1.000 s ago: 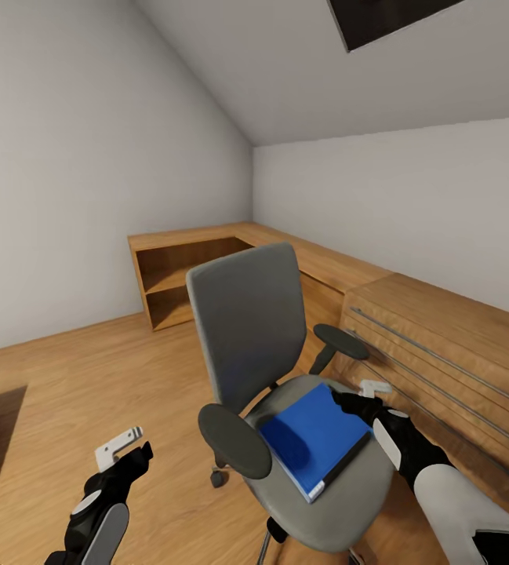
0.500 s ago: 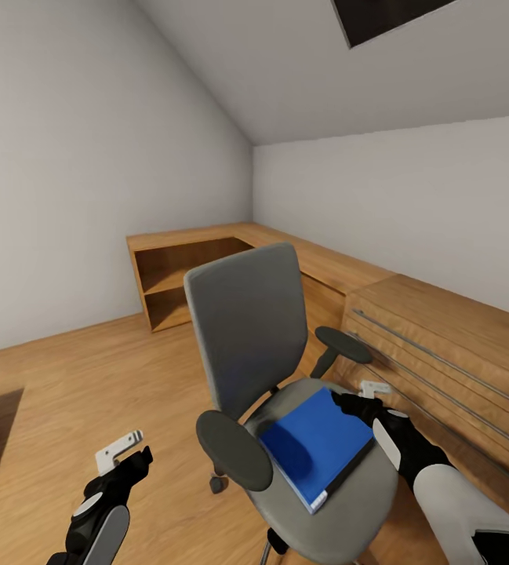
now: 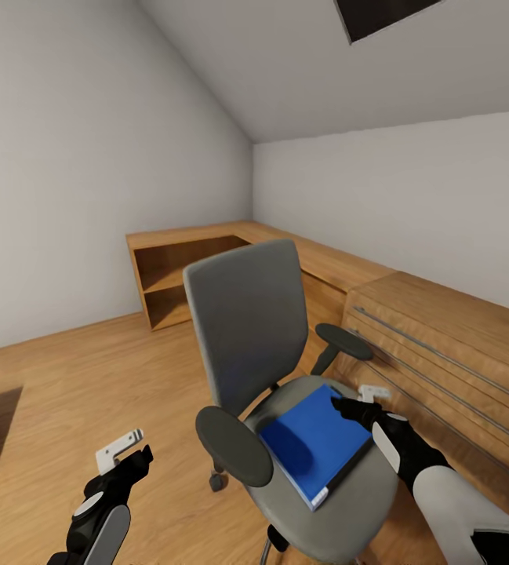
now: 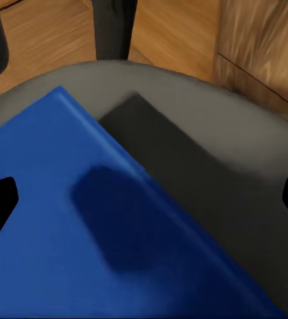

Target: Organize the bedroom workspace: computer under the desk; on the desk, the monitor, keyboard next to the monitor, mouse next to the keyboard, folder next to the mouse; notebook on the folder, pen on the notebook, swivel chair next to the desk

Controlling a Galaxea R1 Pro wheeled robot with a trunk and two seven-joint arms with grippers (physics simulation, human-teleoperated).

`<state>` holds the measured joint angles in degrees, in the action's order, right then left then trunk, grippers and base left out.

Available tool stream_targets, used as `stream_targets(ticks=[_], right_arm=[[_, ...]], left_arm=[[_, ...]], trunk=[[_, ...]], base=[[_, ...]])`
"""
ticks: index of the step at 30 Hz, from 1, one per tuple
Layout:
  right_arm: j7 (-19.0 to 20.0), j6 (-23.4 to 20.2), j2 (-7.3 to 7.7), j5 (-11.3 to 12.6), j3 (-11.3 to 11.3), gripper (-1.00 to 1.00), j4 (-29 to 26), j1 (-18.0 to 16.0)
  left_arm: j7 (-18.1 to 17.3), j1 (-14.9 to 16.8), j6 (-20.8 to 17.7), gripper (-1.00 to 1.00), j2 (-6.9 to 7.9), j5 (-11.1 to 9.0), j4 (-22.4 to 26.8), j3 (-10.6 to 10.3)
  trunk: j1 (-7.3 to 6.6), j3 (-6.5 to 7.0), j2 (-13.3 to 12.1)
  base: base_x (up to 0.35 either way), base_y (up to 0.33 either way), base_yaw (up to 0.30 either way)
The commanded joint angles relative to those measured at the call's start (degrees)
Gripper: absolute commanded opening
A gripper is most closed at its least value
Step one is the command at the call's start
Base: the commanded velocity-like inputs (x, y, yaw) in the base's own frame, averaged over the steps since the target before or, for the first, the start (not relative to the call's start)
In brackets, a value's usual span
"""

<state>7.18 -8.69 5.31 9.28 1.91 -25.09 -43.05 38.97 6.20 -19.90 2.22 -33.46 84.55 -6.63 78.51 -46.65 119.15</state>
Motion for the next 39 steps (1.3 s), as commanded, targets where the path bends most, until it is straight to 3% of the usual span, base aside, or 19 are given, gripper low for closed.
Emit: stream_targets(ticks=[1, 15, 39], right_arm=[[0.2, -0.4, -0.02, 0.4, 0.2, 1.0, 0.1, 0.0], [0.1, -0.4, -0.12, 0.4, 0.0, 1.0, 0.6, 0.0], [0.0, -0.4, -0.06, 0.4, 0.0, 1.0, 0.5, 0.0]], left_arm=[[0.5, 0.0, -0.1, 1.0, 0.06, -0.3, 0.1, -0.1], [0.5, 0.0, -0.1, 1.0, 0.06, -0.3, 0.1, -0.1], [0.1, 0.1, -0.2, 1.0, 0.15, -0.5, -0.2, 0.3]], trunk=[[0.22, -0.24, 0.4], [1.97, -1.68, 3.7], [1.97, -1.68, 3.7]], base=[[0.0, 0.0, 0.0], [0.0, 0.0, 0.0], [-0.051, 0.0, 0.0]])
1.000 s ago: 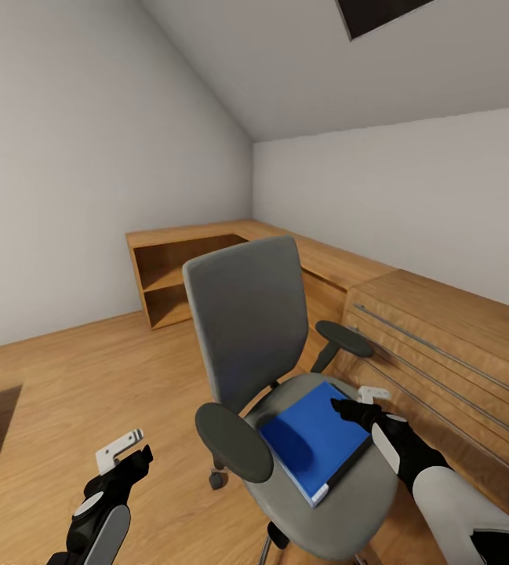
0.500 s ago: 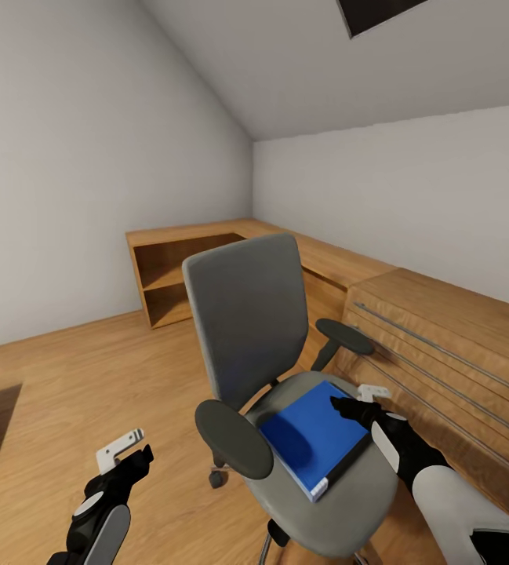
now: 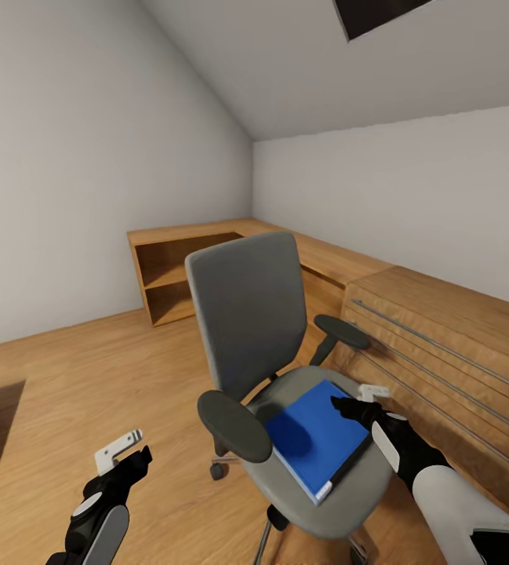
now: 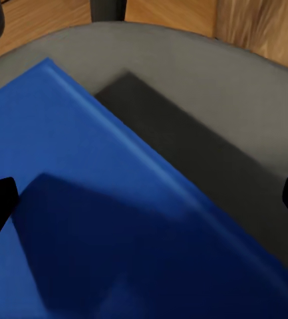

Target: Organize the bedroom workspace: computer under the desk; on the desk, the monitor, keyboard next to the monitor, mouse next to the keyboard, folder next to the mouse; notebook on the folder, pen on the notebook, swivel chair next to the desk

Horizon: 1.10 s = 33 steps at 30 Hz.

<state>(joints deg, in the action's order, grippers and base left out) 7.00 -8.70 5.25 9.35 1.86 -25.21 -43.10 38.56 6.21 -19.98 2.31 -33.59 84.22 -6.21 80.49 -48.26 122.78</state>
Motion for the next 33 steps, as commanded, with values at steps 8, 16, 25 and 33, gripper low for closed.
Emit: stream_targets(ticks=[8, 16, 25, 33], right_arm=[[0.1, -0.4, 0.0, 0.3, 0.1, 1.0, 0.6, 0.0], [0.1, -0.4, 0.01, 0.3, 0.0, 1.0, 0.6, 0.0], [0.1, -0.4, -0.06, 0.3, 0.0, 1.0, 0.6, 0.0], [0.1, -0.4, -0.07, 0.3, 0.0, 1.0, 0.6, 0.0]], left_arm=[[0.4, 0.0, -0.1, 1.0, 0.06, -0.3, 0.1, -0.2], [0.5, 0.0, -0.1, 1.0, 0.06, -0.3, 0.1, -0.2], [0.4, 0.0, -0.1, 1.0, 0.06, -0.4, 0.1, -0.2], [0.4, 0.1, -0.1, 1.0, 0.06, -0.4, 0.1, -0.2]], trunk=[[-0.01, -0.07, 0.0], [-0.01, -0.07, 0.0], [-0.01, -0.07, 0.0], [-0.01, -0.07, 0.0]], base=[[-0.136, 0.0, 0.0], [-0.122, 0.0, 0.0], [-0.161, -0.018, 0.0], [-0.049, -0.011, 0.0]])
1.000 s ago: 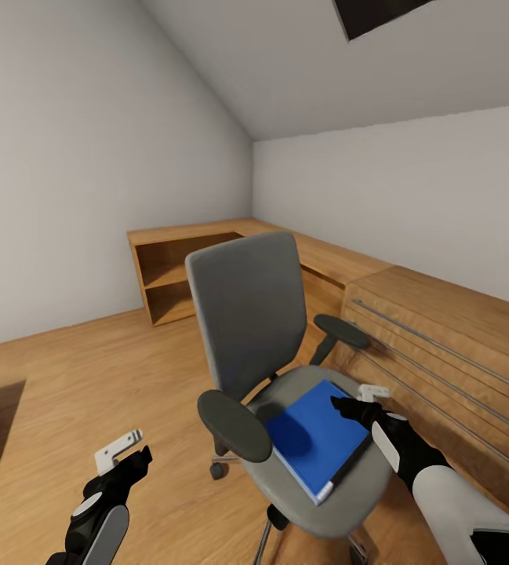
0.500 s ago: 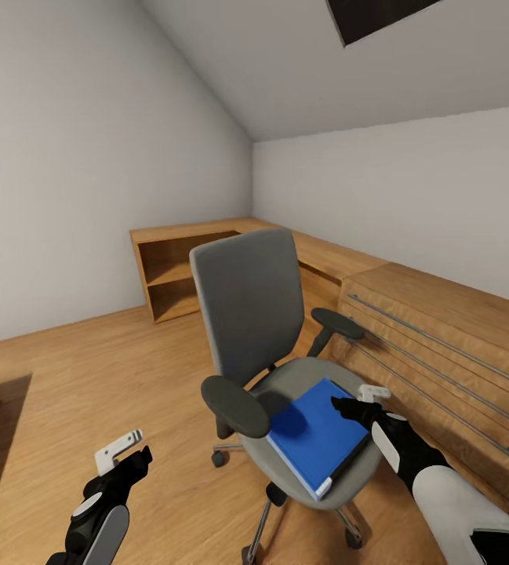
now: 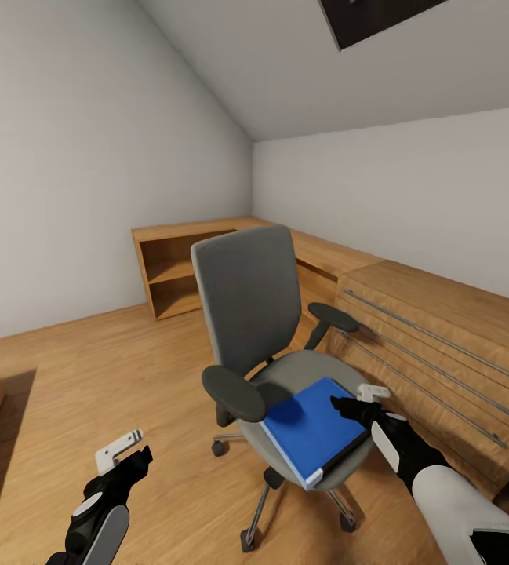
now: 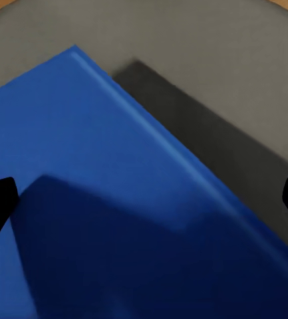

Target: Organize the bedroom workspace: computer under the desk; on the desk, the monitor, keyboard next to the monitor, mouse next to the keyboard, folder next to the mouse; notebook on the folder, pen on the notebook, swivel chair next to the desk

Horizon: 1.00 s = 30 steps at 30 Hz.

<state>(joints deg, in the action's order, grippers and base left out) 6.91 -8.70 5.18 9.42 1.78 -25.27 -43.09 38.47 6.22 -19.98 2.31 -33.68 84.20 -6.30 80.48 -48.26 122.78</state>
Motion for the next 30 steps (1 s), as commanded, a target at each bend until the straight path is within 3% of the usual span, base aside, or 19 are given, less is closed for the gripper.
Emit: stream_targets(ticks=[1, 13, 30], right_arm=[[0.2, -0.4, 0.0, 0.2, 0.1, 1.0, 0.6, 0.0], [0.2, -0.4, 0.0, 0.3, 0.1, 1.0, 0.6, 0.0], [0.2, -0.4, 0.05, 0.3, 0.1, 1.0, 0.5, 0.0]], left_arm=[[0.5, 0.0, -0.1, 1.0, 0.06, -0.3, 0.1, -0.1], [0.4, 0.0, -0.1, 1.0, 0.06, -0.4, 0.1, -0.1], [0.3, 0.0, -0.1, 1.0, -0.03, -0.2, -1.2, -0.2]], trunk=[[0.0, -0.07, 0.0], [0.0, -0.07, 0.0], [0.0, -0.07, 0.0]], base=[[-0.005, -0.001, 0.0], [-0.135, 0.0, 0.0], [-0.01, 0.0, 0.0]])
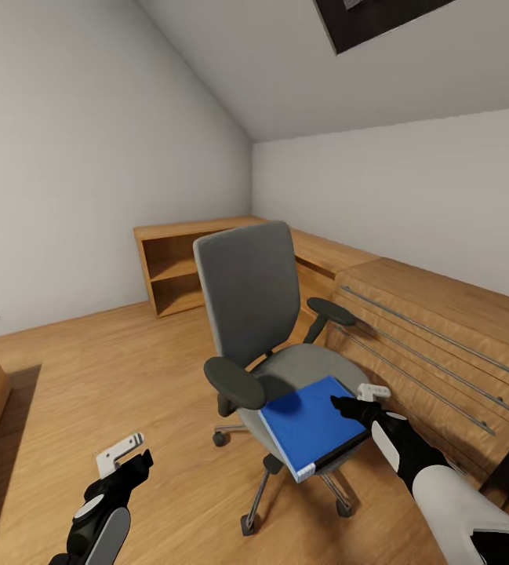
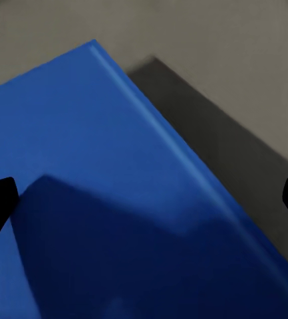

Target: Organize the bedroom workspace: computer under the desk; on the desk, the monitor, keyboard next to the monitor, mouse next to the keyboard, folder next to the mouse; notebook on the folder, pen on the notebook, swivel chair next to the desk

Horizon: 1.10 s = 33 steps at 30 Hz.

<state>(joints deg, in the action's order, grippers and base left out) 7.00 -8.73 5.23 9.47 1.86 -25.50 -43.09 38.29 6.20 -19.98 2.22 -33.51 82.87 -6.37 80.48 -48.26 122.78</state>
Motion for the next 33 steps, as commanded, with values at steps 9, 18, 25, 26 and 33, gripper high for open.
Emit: stream_targets(ticks=[9, 18, 25, 26, 33], right_arm=[[0.1, -0.3, -0.01, 0.3, 0.0, 1.0, 0.7, 0.0], [0.1, -0.3, -0.01, 0.3, 0.0, 1.0, 0.7, 0.0], [0.1, -0.3, -0.01, 0.3, 0.0, 1.0, 0.7, 0.0], [0.1, -0.3, 0.0, 0.3, 0.0, 1.0, 0.7, 0.0], [0.1, -0.3, -0.02, 0.3, 0.0, 1.0, 0.6, 0.0]], left_arm=[[0.5, 0.1, -0.1, 1.0, 0.06, -0.4, 0.0, -0.2], [0.5, 0.0, -0.1, 1.0, 0.06, -0.5, 0.0, -0.2], [0.5, 0.1, -0.1, 1.0, 0.06, -0.5, 0.0, -0.4], [0.6, 0.1, -0.1, 1.0, 0.06, -0.5, 0.0, -0.3], [0.6, 0.0, -0.1, 1.0, 0.02, -0.5, 0.0, -0.4]], trunk=[[0.0, -0.07, 0.0], [0.0, -0.07, 0.0], [0.0, -0.07, 0.0], [0.0, -0.07, 0.0], [-1.54, 1.19, -2.8]], base=[[-0.014, 0.0, 0.0], [-0.094, 0.0, 0.0], [-0.005, 0.0, 0.0], [0.0, 0.0, 0.0], [0.0, 0.0, 0.0]])
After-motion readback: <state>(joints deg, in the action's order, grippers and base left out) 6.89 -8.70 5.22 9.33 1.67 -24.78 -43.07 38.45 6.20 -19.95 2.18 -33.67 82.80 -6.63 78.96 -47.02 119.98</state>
